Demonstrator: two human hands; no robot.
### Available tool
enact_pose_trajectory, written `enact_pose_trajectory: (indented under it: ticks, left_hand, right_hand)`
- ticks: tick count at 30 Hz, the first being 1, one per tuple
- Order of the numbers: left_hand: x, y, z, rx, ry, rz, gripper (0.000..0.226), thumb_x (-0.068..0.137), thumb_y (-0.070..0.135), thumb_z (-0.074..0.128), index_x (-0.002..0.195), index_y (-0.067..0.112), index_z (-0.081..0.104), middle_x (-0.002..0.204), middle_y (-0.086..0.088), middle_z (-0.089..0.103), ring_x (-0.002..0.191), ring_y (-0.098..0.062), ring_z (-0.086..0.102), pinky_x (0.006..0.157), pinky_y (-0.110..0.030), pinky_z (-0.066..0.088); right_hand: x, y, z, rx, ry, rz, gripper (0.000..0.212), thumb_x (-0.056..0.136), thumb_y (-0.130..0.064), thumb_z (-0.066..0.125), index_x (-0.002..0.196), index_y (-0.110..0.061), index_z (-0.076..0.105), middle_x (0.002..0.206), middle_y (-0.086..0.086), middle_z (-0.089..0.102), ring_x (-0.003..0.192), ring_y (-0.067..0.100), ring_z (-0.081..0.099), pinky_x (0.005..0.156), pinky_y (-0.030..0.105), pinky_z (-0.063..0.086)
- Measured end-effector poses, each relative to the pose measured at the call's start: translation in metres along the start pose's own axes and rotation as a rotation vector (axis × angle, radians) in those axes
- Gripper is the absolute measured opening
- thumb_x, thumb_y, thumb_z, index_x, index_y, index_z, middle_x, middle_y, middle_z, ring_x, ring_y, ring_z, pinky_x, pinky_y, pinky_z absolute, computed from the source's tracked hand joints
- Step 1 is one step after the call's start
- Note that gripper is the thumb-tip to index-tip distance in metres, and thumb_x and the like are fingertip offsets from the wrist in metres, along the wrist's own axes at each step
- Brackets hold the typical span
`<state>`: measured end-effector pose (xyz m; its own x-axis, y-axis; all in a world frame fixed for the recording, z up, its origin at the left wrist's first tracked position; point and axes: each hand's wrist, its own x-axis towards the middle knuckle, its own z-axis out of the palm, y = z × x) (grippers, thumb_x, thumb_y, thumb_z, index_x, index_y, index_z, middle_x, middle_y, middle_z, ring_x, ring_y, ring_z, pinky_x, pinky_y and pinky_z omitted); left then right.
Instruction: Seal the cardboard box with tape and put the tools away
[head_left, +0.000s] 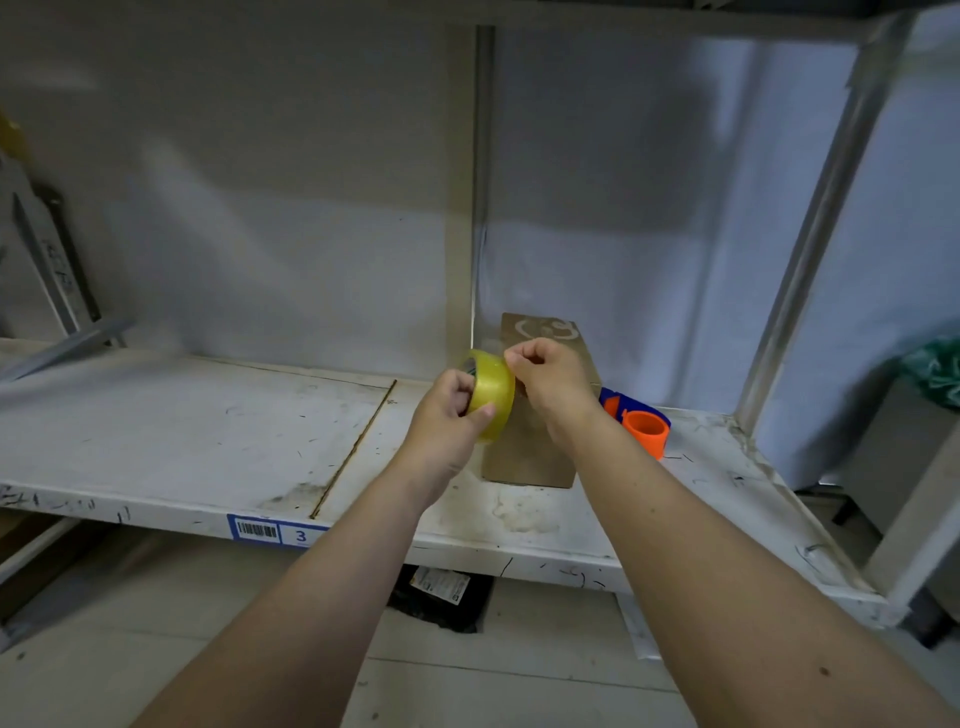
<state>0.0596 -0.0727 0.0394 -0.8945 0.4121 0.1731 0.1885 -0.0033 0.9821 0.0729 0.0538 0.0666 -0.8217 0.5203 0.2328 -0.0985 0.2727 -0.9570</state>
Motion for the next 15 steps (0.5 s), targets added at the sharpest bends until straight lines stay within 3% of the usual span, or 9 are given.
enact_pose_trajectory:
  ticks: [3,6,8,11,15]
  left_hand:
    - [0.004,0.003,0.009,-0.007,0.010,-0.052,0.019,0.085,0.007,0.062,0.098,0.015,0.051,0.106,-0.010,0.070,0.096,-0.022,0.064,0.085,-0.037,0.052]
    - [0.012,0.011,0.017,-0.080,0.104,-0.146,0.039,0.083,0.020,0.068,0.115,0.013,0.047,0.113,-0.011,0.064,0.104,-0.029,0.063,0.095,-0.047,0.052]
    - [0.017,0.013,0.023,-0.116,0.143,-0.206,0.051,0.084,0.021,0.068,0.127,0.016,0.042,0.121,-0.012,0.059,0.108,-0.031,0.061,0.095,-0.047,0.052]
    - [0.023,0.010,0.031,-0.140,0.165,-0.240,0.051,0.083,0.020,0.067,0.128,0.023,0.045,0.129,-0.013,0.057,0.112,-0.033,0.060,0.094,-0.048,0.053]
    - [0.029,0.012,0.042,-0.126,0.184,-0.278,0.050,0.082,0.015,0.067,0.125,0.028,0.047,0.122,-0.013,0.061,0.110,-0.034,0.062,0.094,-0.047,0.053]
  right_hand:
    - [-0.004,-0.002,-0.007,-0.122,0.030,-0.033,0.011,0.092,-0.017,0.057,0.086,-0.015,0.066,0.078,-0.007,0.063,0.074,0.009,0.056,0.073,0.027,0.050]
    - [-0.009,-0.001,-0.013,-0.255,0.046,-0.109,0.010,0.091,-0.022,0.058,0.083,-0.021,0.065,0.080,-0.011,0.062,0.077,0.007,0.057,0.071,0.025,0.047]
    - [-0.010,0.003,-0.015,-0.352,0.083,-0.160,0.011,0.090,-0.025,0.060,0.081,-0.024,0.065,0.086,-0.007,0.065,0.082,0.012,0.059,0.074,0.030,0.049]
    - [-0.011,0.007,-0.021,-0.457,0.155,-0.253,0.010,0.088,-0.027,0.063,0.080,-0.023,0.069,0.091,-0.004,0.069,0.087,0.016,0.061,0.074,0.034,0.050]
    - [-0.014,0.012,-0.031,-0.553,0.234,-0.387,0.013,0.087,-0.025,0.064,0.083,-0.017,0.073,0.090,-0.004,0.070,0.090,0.015,0.056,0.068,0.026,0.038]
